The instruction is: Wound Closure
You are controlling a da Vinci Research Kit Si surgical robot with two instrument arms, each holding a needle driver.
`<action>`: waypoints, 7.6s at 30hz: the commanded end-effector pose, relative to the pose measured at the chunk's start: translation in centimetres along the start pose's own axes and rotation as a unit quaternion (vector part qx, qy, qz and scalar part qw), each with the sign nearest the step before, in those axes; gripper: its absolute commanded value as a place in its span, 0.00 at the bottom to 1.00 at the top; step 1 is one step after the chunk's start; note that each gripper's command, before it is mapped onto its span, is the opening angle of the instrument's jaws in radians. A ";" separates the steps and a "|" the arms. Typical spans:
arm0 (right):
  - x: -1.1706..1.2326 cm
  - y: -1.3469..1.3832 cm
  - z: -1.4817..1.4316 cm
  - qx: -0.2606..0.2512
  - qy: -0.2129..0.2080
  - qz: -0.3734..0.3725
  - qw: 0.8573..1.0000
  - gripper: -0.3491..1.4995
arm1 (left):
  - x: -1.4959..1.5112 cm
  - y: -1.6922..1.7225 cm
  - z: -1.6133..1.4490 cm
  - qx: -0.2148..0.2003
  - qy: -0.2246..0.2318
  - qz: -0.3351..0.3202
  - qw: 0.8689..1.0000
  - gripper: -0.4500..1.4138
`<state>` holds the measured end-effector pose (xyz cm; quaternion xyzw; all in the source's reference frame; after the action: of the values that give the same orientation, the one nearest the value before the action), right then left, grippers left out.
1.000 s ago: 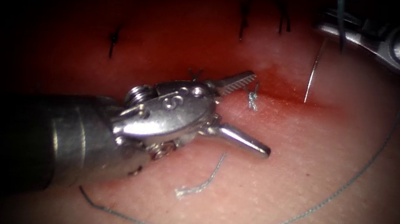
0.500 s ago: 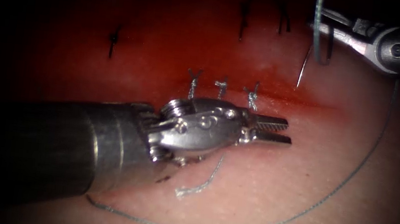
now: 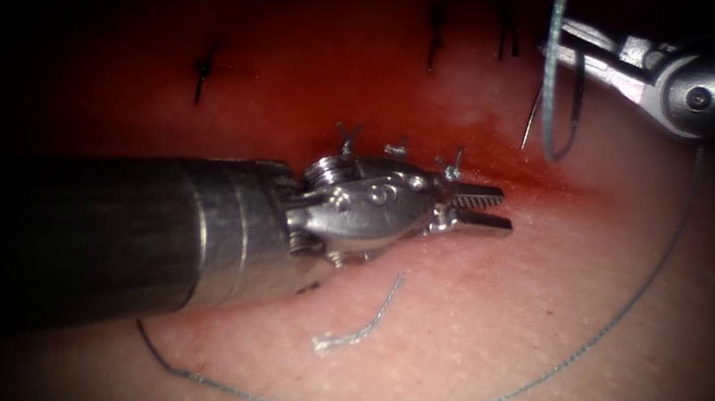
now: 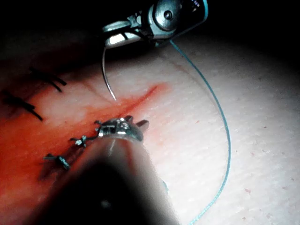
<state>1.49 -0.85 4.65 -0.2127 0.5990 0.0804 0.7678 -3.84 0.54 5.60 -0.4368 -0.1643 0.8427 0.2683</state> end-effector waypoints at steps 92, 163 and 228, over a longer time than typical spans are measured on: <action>-0.63 -0.98 -0.09 0.083 -0.041 -0.004 0.996 0.00 | -0.10 0.19 0.22 -0.013 -0.067 0.015 0.998 0.37; -0.94 -0.28 0.41 0.158 -0.169 0.615 0.754 0.00 | -0.78 -0.03 0.48 -0.080 -0.192 -0.044 0.977 0.08; -0.40 -0.45 0.36 0.104 -0.221 0.359 0.901 0.00 | -0.76 0.05 0.43 -0.085 -0.203 -0.024 0.975 0.00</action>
<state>1.77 -1.06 5.16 0.1126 0.4545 0.3272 0.8208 -3.79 -0.01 6.26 -0.2725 -0.2976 0.8899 0.2128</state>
